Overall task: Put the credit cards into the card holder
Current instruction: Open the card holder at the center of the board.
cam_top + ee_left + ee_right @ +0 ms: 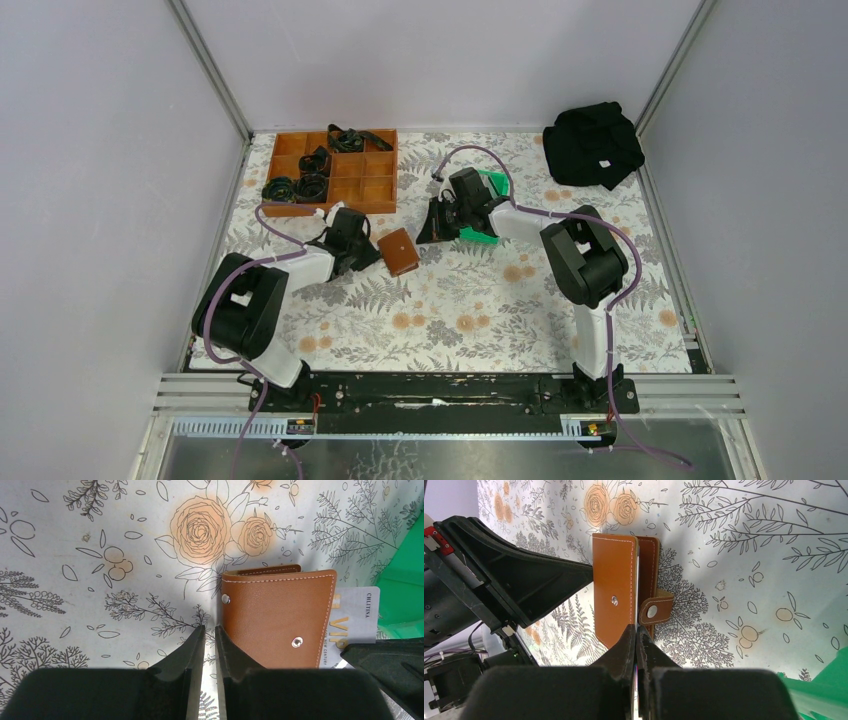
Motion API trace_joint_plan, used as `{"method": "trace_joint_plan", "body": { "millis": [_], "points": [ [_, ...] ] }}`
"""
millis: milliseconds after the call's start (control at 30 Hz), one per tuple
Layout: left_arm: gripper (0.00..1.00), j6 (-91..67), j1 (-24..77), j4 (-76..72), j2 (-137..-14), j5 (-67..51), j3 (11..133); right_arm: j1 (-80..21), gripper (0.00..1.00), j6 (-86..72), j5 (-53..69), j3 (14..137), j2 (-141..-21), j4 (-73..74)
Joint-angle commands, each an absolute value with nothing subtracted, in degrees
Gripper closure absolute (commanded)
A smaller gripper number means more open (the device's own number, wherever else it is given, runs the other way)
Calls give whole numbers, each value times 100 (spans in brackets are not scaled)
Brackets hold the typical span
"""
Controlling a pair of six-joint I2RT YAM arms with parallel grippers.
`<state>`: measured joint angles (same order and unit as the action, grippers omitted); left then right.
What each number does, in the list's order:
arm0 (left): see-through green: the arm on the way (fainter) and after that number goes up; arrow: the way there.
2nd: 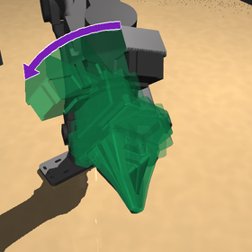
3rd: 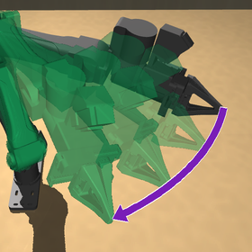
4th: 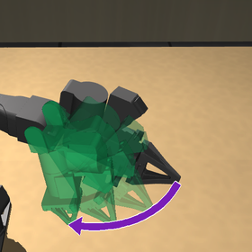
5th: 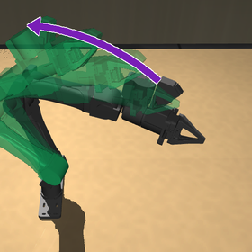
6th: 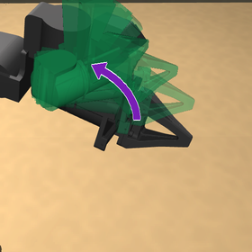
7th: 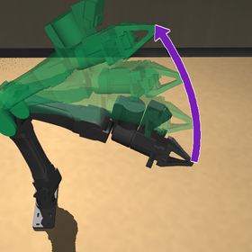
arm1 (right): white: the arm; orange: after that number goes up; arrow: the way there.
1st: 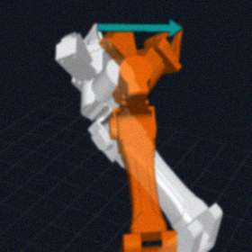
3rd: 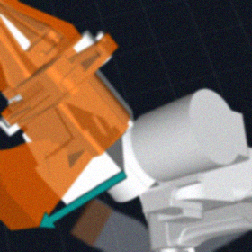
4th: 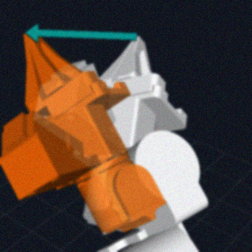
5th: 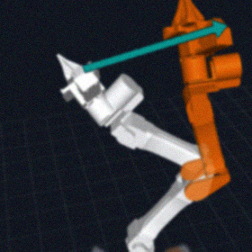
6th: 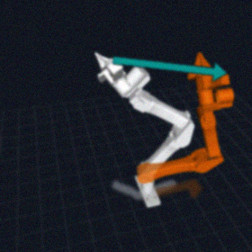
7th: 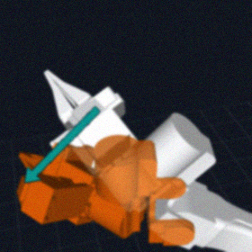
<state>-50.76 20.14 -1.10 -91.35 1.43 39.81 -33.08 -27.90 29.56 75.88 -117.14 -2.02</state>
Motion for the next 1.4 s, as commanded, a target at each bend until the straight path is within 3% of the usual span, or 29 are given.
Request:
{"method": "trace_joint_plan", "body": {
  "millis": [0, 1367],
  "points": [
    [80, -4981, 2020, 335, -9409, 36, 3719, -3287, 100, -2703, 3006, 7763, -11351, -164],
    [81, -5027, 2125, 246, -9439, -49, 3648, -3270, 100, -3053, 3107, 7828, -11405, -308]
  ]
}}
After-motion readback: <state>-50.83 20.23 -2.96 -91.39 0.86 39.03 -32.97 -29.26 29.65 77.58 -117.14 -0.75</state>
